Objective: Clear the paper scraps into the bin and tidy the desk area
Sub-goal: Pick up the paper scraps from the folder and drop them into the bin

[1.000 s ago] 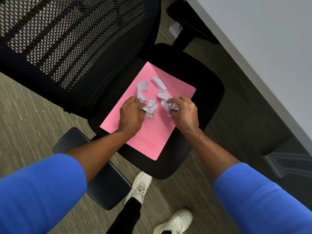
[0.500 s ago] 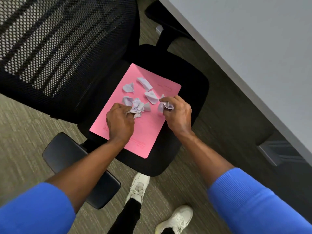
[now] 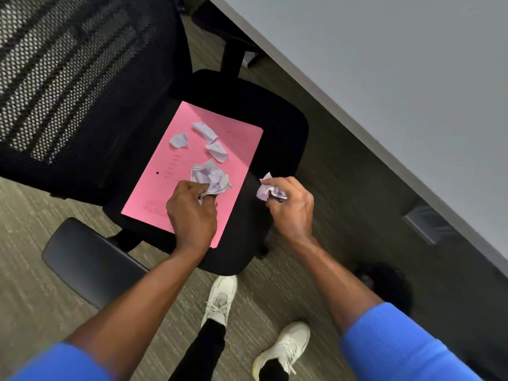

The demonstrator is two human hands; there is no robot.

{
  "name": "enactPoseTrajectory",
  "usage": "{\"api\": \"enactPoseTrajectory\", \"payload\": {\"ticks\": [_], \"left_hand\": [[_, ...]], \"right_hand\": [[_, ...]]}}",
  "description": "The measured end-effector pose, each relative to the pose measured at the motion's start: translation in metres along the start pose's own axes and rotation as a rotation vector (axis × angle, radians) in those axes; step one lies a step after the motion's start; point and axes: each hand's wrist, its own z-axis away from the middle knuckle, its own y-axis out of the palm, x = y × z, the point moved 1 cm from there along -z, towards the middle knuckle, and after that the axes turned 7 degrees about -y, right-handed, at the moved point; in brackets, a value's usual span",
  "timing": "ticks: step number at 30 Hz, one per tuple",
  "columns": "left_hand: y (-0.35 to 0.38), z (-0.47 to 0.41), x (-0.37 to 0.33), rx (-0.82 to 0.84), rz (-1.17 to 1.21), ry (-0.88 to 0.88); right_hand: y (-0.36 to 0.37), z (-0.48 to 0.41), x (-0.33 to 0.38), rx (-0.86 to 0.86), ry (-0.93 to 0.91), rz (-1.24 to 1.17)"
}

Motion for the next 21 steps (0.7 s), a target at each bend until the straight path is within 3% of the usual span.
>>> {"api": "enactPoseTrajectory", "payload": {"ticks": [13,18,21], "left_hand": [[0.092,0.124,-0.028,0.256,-0.090,0.281],[0.140,0.180,-0.034,0.395,-0.118,0.392],[0.171,0.219,-0.038,0.473,-0.151,0.465]], "right_hand": [[-0.101,0.096,-0.082,-0.138,0.306,-0.001],[-0.142,0.139,-0.135,-0.126,0.580,0.009],[-0.165,0.167,-0.173,-0.167,0.523,0.008]]}}
